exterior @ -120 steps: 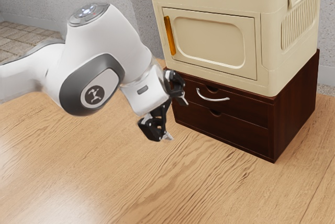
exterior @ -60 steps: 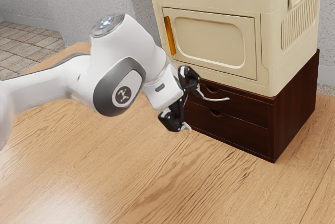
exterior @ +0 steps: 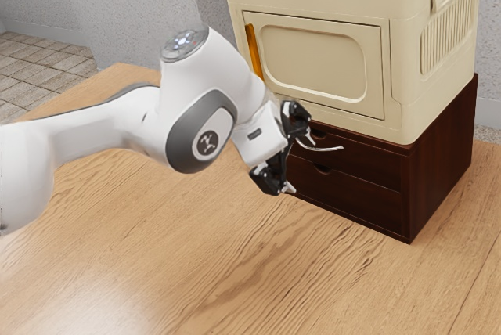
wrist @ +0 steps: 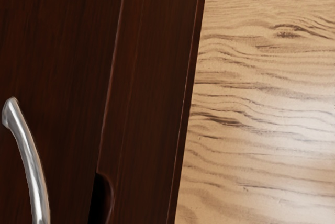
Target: Pull the drawer handle with one arm to open the drawer
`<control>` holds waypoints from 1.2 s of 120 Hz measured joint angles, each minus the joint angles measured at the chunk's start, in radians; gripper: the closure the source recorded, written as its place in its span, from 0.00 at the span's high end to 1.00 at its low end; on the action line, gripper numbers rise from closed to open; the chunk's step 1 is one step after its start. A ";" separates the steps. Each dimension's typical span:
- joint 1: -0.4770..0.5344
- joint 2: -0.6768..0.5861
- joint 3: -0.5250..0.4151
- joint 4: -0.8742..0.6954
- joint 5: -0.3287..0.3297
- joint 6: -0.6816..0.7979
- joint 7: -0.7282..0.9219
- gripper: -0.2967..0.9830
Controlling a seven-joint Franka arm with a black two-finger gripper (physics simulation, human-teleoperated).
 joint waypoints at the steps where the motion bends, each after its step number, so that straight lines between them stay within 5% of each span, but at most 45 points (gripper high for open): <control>1: 0.000 0.001 0.000 0.000 0.000 0.000 0.001 0.77; 58: 0.006 0.015 0.000 -0.004 -0.001 0.010 0.017 0.75; 107: 0.006 -0.007 0.001 -0.009 -0.002 0.009 -0.004 0.46; 144: 0.005 -0.052 0.001 -0.061 0.000 0.004 -0.025 0.40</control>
